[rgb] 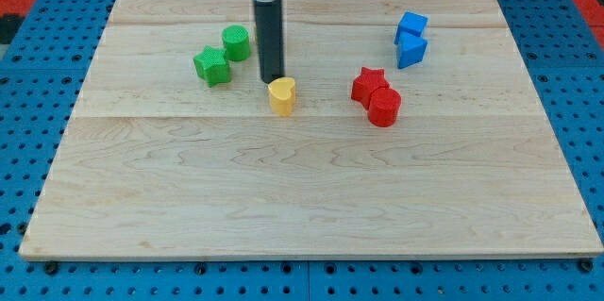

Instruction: Push yellow heart a bit left and up

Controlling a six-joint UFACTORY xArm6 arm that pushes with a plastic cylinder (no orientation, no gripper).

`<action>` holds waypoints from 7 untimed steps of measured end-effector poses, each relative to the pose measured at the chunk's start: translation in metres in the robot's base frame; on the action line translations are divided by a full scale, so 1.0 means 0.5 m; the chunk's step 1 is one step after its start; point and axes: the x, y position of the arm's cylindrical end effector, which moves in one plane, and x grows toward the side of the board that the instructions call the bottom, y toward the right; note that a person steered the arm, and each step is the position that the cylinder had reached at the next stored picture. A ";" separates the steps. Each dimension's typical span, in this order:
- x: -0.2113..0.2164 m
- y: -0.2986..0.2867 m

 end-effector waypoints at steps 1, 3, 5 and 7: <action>-0.002 -0.021; 0.081 -0.037; 0.159 -0.022; 0.164 0.052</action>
